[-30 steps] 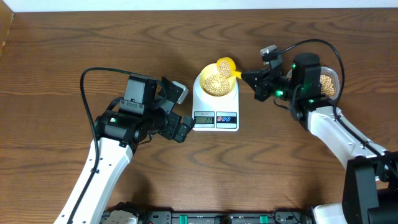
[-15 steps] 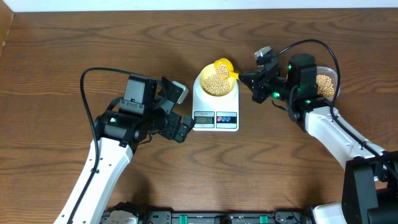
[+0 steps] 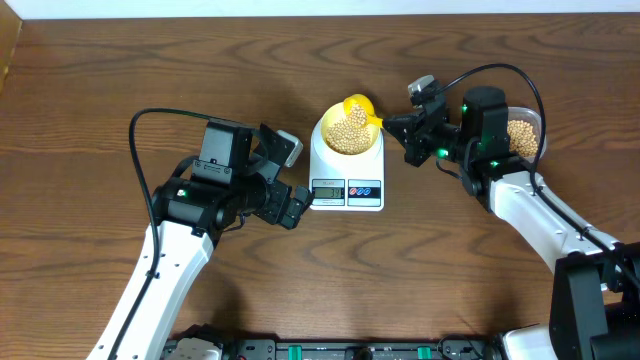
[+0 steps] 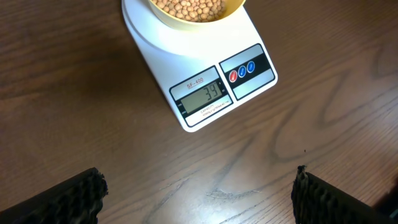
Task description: Scoop item into bowl and weigh 50g on scale
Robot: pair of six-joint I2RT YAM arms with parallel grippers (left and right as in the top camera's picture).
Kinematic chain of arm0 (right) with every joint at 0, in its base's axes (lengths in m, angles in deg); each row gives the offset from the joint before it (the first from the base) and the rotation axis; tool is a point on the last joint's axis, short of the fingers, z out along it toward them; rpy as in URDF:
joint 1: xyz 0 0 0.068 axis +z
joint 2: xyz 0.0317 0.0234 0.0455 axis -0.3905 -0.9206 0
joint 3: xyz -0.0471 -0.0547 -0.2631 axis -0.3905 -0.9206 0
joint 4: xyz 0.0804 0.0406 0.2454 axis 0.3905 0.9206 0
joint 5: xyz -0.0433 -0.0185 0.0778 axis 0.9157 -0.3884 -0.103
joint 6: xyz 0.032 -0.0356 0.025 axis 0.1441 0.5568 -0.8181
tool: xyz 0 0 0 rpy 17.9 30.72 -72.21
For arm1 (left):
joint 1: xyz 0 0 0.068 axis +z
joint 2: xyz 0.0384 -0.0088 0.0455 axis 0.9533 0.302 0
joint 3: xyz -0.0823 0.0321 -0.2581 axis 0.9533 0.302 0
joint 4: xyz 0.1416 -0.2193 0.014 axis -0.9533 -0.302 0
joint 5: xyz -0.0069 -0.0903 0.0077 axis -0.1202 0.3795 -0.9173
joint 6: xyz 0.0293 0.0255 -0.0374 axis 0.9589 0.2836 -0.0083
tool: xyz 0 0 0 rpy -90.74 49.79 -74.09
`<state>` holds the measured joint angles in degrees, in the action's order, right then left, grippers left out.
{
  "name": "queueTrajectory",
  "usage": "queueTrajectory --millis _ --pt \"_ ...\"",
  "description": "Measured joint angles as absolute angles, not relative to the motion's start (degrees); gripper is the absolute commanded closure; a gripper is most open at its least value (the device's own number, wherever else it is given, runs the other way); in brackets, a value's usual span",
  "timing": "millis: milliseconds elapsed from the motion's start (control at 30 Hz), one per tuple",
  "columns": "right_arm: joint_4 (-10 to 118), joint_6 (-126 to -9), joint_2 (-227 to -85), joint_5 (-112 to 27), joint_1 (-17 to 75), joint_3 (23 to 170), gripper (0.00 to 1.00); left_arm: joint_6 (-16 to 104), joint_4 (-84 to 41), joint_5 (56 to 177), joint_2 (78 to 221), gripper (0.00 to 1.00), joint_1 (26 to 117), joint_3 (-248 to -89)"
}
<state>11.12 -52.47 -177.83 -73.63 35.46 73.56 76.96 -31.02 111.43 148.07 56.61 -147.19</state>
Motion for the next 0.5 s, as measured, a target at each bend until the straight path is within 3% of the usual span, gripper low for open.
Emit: queueTrajectory --millis 500 --pt "11.8 -48.8 -177.8 -73.6 35.5 73.6 0.99 77.0 -31.0 111.4 148.1 0.02 56.6 -147.2"
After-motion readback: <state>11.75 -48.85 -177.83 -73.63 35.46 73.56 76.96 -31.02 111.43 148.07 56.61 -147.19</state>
